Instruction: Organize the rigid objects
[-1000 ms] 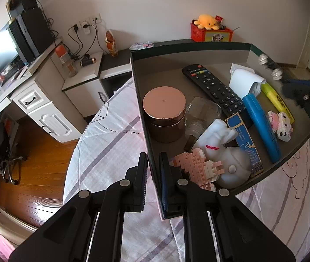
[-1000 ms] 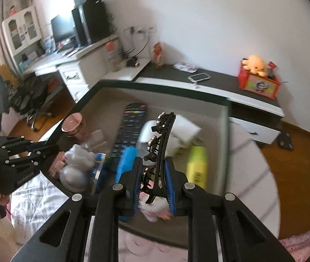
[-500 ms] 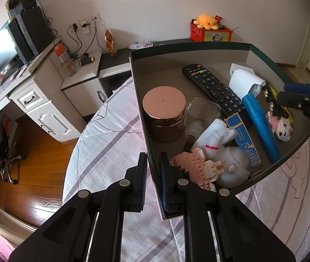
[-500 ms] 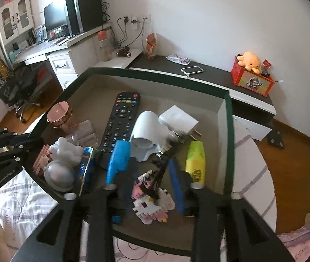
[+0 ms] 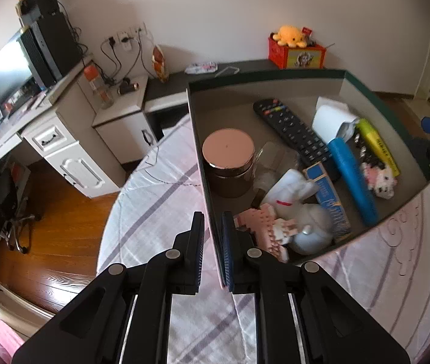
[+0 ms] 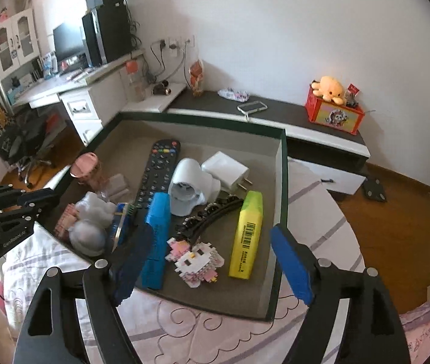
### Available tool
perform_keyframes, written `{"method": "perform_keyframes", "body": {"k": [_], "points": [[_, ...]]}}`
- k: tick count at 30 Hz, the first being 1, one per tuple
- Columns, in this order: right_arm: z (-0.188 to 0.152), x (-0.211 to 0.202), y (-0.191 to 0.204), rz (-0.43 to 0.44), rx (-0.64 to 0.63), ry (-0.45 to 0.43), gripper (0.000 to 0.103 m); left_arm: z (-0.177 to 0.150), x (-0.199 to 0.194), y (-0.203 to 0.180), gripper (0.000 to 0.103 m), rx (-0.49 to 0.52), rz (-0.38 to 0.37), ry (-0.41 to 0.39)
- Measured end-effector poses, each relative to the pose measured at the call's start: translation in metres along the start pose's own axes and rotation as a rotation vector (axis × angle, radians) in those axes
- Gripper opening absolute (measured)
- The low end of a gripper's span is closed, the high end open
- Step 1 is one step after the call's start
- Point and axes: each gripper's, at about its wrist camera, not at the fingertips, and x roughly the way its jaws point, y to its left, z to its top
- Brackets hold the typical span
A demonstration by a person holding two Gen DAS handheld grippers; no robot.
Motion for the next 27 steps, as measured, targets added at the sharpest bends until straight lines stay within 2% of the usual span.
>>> {"method": "perform_keyframes", "body": {"k": [2,4,5,6,7,8,10,12,15,22,27], "points": [[-0.001,-0.010,0.004,0.004,-0.003,-0.018,0.082,0.000,-0.011,0.001,0.013,-0.012,-0.001,-0.011],[-0.002,-0.022,0.009,-0.017,-0.016,-0.047,0.085,-0.001,-0.022,0.000,0.020,-0.013,0.018,-0.030],[-0.003,-0.028,0.011,-0.023,-0.019,-0.059,0.090,-0.003,-0.032,0.000,0.039,-0.018,0.022,-0.045],[-0.004,-0.034,0.013,-0.031,-0.021,-0.070,0.093,-0.004,-0.040,-0.001,0.064,-0.024,0.023,-0.064],[-0.005,-0.042,0.016,-0.045,-0.025,-0.087,0.103,-0.005,-0.048,-0.003,0.076,-0.028,0.022,-0.090],[-0.006,-0.049,0.018,-0.053,-0.030,-0.100,0.103,-0.009,-0.063,-0.005,0.092,-0.032,0.023,-0.140],[-0.011,-0.065,0.023,-0.057,-0.032,-0.131,0.103,-0.014,-0.082,-0.008,0.095,-0.032,0.022,-0.184],[-0.019,-0.081,0.029,-0.046,-0.026,-0.157,0.103,-0.020,-0.104,-0.014,0.103,-0.036,0.019,-0.224],[-0.033,-0.115,0.042,-0.035,-0.030,-0.228,0.103,-0.034,-0.137,-0.022,0.103,-0.046,0.048,-0.288],[-0.076,-0.186,0.075,-0.040,-0.041,-0.361,0.103,-0.075,-0.206,-0.045,0.103,-0.079,0.002,-0.408],[-0.104,-0.221,0.087,-0.099,-0.043,-0.415,0.103,-0.107,-0.244,-0.063,0.103,-0.082,-0.015,-0.473]]}}
